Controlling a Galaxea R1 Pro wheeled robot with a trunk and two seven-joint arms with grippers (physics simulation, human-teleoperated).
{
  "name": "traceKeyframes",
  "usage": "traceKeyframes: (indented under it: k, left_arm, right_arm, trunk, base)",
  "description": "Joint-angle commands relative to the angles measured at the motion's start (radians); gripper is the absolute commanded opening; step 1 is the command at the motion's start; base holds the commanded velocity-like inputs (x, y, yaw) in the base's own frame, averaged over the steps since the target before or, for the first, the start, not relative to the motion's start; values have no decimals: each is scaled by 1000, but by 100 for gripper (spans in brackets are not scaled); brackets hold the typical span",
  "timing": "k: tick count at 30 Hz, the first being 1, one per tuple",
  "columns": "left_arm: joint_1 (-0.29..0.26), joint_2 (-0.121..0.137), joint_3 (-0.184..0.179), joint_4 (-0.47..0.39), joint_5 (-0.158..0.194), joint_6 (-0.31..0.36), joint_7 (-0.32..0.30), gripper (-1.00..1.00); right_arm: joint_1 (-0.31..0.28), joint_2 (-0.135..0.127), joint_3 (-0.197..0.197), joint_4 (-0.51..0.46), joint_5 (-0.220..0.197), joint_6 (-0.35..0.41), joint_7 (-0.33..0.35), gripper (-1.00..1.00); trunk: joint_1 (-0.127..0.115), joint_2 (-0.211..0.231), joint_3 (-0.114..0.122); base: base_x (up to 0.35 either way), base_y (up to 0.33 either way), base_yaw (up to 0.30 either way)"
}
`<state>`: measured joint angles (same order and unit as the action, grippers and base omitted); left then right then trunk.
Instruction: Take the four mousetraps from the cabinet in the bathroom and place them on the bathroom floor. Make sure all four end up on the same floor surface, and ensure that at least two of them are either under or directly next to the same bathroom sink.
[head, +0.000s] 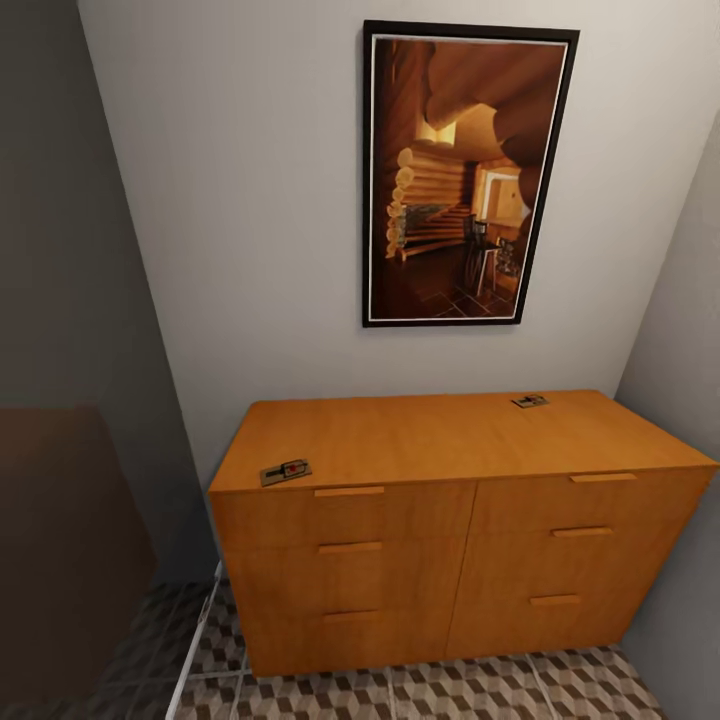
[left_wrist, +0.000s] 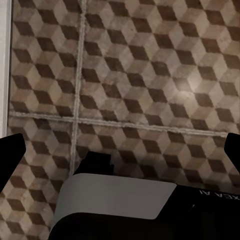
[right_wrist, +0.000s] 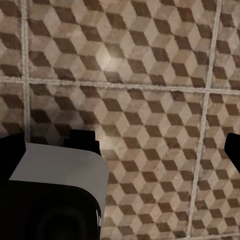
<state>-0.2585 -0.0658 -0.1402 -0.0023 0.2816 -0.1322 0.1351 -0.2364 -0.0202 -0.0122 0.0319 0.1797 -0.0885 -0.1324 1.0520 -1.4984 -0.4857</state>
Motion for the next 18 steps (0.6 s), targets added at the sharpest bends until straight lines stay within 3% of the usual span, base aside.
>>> traceKeyframes:
  k: [1, 18]
  left_arm:
    - [-1, 0, -8, 1, 8, -4, 3, 100]
    - [-1, -5, -10, -5, -10, -3, 6, 100]
  right_arm:
    - [-1, 0, -2, 3, 9, -5, -4, 100]
    - [-1, -5, 2, 1, 16, -5, -14, 100]
  trunk:
    - [0, -1, -1]
    - [0, -1, -1]
  base:
    - [-17, 0, 0]
    - [-4, 0, 0]
